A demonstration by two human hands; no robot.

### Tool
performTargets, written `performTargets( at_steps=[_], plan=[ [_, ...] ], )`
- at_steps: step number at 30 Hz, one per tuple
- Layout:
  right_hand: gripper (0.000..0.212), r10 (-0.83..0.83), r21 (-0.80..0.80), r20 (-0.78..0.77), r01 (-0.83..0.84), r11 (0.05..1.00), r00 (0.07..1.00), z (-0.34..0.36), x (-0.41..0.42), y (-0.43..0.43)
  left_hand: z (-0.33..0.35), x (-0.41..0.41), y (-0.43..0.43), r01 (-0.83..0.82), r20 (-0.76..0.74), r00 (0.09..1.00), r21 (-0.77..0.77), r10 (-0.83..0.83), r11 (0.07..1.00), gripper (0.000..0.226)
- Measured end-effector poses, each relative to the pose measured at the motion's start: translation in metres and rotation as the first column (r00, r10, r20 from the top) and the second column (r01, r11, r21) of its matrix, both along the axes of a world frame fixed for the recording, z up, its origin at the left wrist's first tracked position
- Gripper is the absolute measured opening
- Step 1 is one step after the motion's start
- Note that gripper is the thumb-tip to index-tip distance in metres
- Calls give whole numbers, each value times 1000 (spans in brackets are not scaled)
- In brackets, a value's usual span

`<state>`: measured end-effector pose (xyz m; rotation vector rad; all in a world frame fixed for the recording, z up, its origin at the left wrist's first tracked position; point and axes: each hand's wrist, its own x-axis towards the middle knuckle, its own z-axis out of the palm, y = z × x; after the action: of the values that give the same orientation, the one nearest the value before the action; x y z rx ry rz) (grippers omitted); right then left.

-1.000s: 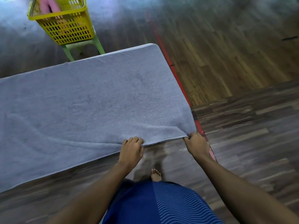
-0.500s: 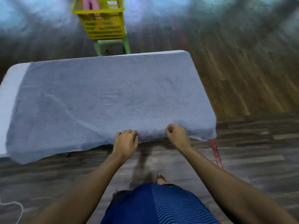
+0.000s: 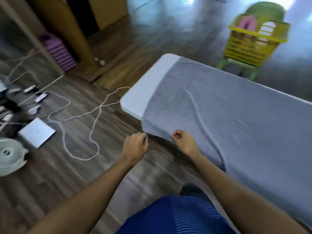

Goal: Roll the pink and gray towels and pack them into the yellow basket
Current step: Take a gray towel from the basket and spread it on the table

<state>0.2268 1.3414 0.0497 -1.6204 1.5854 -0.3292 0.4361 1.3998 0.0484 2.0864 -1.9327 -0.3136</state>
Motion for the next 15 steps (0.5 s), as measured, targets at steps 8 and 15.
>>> performTargets(
  at_steps=[8,15],
  plan=[
    [14,229,6,79,-230,973,970,5,186,-75,2,168,-25,-308,-12,951,20,308,951,15],
    [16,250,6,158,-254,967,955,-10,315,-189,-2,291,-144,-347,-15,937,65,349,935,15]
  ],
)
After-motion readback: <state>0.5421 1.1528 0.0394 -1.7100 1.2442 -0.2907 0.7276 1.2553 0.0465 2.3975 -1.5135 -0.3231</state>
